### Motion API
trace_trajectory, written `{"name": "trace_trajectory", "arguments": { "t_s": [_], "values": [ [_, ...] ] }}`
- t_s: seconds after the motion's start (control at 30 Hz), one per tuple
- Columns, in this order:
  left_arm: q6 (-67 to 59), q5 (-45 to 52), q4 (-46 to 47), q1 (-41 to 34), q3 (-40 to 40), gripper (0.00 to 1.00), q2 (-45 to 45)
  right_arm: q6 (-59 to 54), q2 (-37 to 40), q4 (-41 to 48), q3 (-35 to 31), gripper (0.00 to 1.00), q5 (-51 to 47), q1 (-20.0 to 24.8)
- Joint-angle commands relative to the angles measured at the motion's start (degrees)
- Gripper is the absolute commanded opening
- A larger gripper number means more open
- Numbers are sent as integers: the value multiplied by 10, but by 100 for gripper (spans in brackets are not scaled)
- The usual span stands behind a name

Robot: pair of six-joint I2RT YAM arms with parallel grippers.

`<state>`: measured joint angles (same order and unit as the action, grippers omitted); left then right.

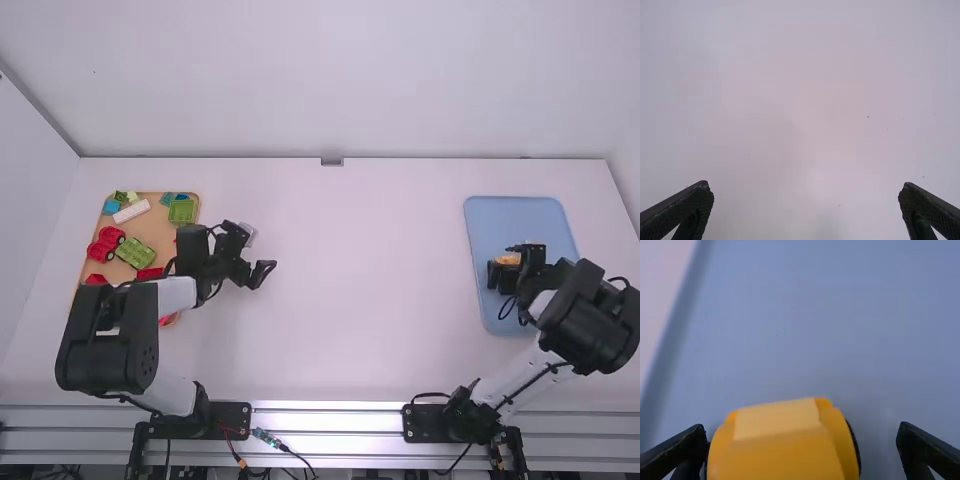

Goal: Assemble lego blocks to make yellow taxi

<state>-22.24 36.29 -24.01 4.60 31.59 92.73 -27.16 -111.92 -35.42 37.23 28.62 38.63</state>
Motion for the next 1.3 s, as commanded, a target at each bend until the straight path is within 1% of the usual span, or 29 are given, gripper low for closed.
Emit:
{"name": "trace_trajectory", "arguments": {
  "t_s": [0.0,0.1,0.13,0.17,0.2,0.23,0.3,0.4,0.5,0.57,0.63,0.73,0.8,0.97,1.0,1.1,1.27],
  "values": [
    [3,4,-5,-4,9,99,-16,24,27,14,3,99,-5,0],
    [3,4,-16,-9,9,99,-16,42,54,37,2,99,-2,-1],
    [4,-2,-25,-11,9,99,-16,50,73,56,2,99,-2,-1],
    [13,-23,-33,-16,9,99,-16,55,90,71,2,99,-1,-1],
    [34,-64,-44,-23,9,99,-17,65,115,91,2,99,0,-4],
    [34,-64,-44,-23,9,99,-17,65,115,91,2,99,0,-4],
    [71,-144,-69,-46,9,99,-23,62,160,118,2,99,-3,-24],
    [110,-193,-82,-73,12,99,-42,77,213,138,2,99,-22,-61],
    [169,-260,-66,-86,20,99,-74,118,255,139,2,99,-53,-106],
    [194,-284,-53,-88,24,99,-96,126,276,139,2,99,-64,-136],
    [202,-281,-46,-87,27,99,-125,118,299,141,2,99,-64,-171],
    [200,-278,-42,-84,26,99,-169,119,323,145,2,99,-74,-210],
    [200,-285,-30,-84,26,99,-205,119,343,149,2,99,-96,-243],
    [186,-294,2,-87,26,99,-282,119,382,147,3,99,-151,-309],
    [185,-293,3,-87,26,99,-284,119,384,147,3,99,-155,-312],
    [185,-295,16,-87,25,99,-321,119,413,141,4,99,-172,-344],
    [185,-295,4,-87,25,99,-358,119,453,123,3,99,-193,-384]
  ]
}}
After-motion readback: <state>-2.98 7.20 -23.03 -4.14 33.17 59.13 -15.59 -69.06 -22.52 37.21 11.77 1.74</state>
